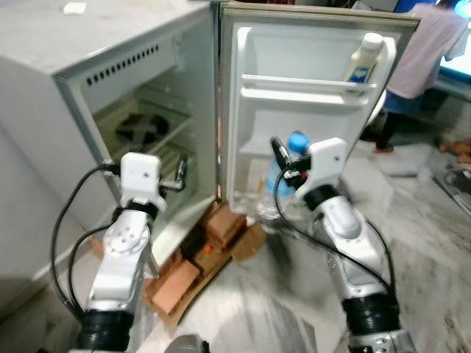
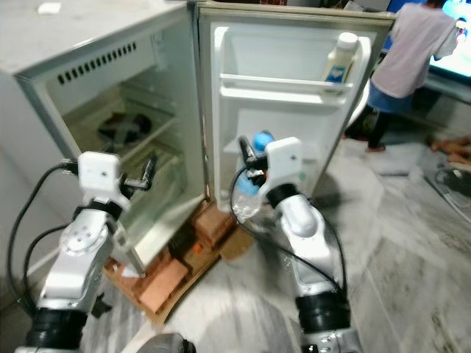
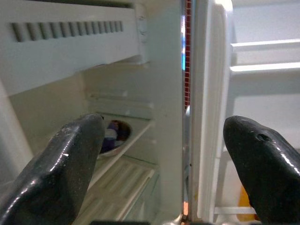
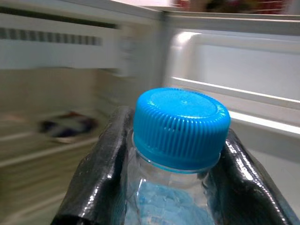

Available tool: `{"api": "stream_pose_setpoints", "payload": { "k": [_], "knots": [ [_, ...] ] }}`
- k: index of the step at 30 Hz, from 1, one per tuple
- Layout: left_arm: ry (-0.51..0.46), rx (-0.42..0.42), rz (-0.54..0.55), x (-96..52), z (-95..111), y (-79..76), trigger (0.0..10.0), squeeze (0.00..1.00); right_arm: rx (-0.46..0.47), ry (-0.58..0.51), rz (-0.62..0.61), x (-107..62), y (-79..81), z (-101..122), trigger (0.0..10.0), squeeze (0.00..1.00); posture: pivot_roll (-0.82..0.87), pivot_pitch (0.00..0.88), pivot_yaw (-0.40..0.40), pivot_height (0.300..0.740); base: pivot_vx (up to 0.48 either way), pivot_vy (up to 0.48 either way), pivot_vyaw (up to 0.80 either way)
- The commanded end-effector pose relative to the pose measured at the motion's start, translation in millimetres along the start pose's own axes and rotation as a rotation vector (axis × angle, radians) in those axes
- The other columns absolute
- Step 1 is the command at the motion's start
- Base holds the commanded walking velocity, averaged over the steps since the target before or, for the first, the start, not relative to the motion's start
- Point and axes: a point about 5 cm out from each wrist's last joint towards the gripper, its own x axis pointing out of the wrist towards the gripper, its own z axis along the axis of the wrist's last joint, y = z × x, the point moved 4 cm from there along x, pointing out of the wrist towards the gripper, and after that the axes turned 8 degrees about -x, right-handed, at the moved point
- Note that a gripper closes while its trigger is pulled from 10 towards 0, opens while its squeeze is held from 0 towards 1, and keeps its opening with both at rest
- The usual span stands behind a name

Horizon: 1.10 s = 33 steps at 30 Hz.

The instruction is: Restocking fridge

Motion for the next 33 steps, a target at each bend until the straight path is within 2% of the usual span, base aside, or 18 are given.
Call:
{"api": "stream_pose_setpoints", "payload": {
  "k": [1,33],
  "knots": [
    [-0.009,-0.043,-0.080,-1.8,2.2,-15.0,10.0,0.00,-0.010,-0.015,-0.022,0.5,-8.3,4.9,10.0,0.00,0.08,0.000,-0.016,0.740,0.259,0.000,0.00],
    [-0.021,-0.037,-0.103,-2.5,4.0,-19.8,10.0,0.00,-0.008,0.011,-0.042,1.4,-11.1,-0.9,10.0,0.00,0.08,0.000,-0.017,0.740,0.418,0.000,0.00]
  ]
}}
